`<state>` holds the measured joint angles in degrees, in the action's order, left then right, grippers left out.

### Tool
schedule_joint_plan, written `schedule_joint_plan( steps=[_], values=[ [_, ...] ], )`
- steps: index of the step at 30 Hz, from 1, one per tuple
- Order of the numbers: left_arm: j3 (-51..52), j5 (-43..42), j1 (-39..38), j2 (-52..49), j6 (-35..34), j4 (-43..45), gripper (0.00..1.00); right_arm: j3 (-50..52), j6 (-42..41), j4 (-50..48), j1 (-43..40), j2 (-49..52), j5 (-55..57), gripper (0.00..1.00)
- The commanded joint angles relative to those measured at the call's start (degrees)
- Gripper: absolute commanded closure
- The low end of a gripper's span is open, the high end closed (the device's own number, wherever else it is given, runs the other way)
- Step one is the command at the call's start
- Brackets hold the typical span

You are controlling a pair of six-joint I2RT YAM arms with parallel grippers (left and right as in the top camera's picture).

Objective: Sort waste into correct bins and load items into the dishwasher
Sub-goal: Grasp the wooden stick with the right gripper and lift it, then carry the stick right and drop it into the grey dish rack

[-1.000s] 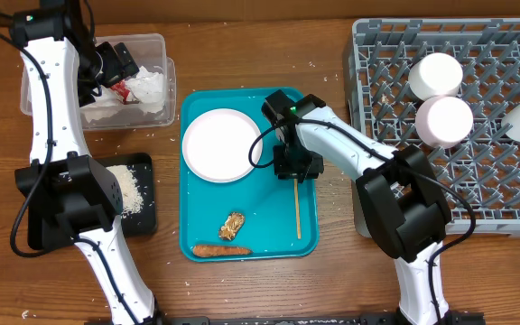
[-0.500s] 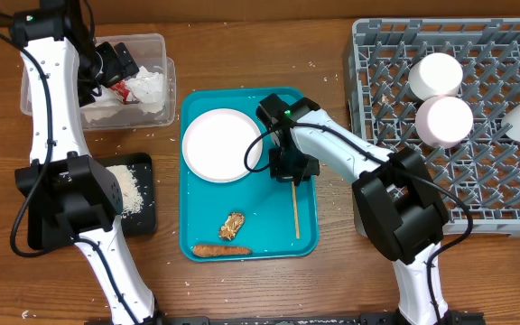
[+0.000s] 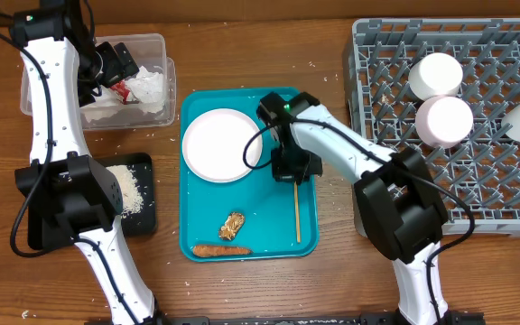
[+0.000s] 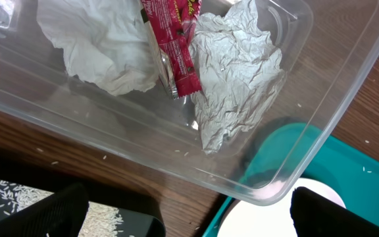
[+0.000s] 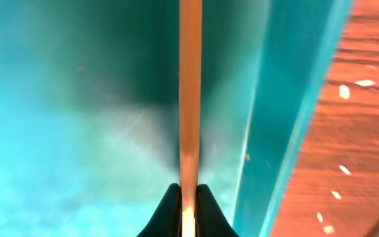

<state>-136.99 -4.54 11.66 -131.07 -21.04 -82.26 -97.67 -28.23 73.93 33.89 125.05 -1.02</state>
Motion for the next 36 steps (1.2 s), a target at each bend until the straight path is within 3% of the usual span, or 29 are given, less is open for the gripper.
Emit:
schedule_joint_plan(
  steps=[1,7,11,18,23,28,31,34,36],
  values=[
    [-1.14,-0.42,-0.17,0.63,-0.37,0.22,0.00,-8.13,1.38,3.06,-2.64,-1.31,0.98,0.96],
    [-1.14,-0.42,-0.15,0.63,-0.37,0.22,0.00,-20.15,7.76,9.16,-9.92,-5.33,4.04,0.96],
    [-1.14,-0.42,-0.17,0.63,-0.37,0.22,0.00,-25.16,12.79,7.54,-16.92,-7.78,6.12,0.96],
    [-1.14,-0.42,-0.15,0.63,-0.37,0.22,0.00,-25.27,20.00,-2.40,-27.65,-7.15,3.98,0.96],
    [-1.11,-0.42,-0.17,0.63,-0.37,0.22,0.00,-23.08,26.71,-6.69,-30.21,-4.79,2.43,0.96],
    [-1.11,-0.42,-0.15,0.63,-0.37,0.22,0.00,-19.61,27.04,-9.22,-30.53,-3.98,2.36,0.96],
    [-1.11,-0.42,-0.15,0.61,-0.37,0.22,0.00,-18.36,26.97,-9.68,-30.53,-3.93,2.36,0.89],
    [-1.14,-0.42,-0.15,0.63,-0.37,0.22,0.00,-17.84,26.71,-9.35,-30.53,-3.76,2.16,0.69],
    [-1.11,-0.42,-0.15,0.63,-0.37,0.22,0.00,-17.84,26.71,-9.07,-30.53,-3.74,1.66,0.65]
  ],
)
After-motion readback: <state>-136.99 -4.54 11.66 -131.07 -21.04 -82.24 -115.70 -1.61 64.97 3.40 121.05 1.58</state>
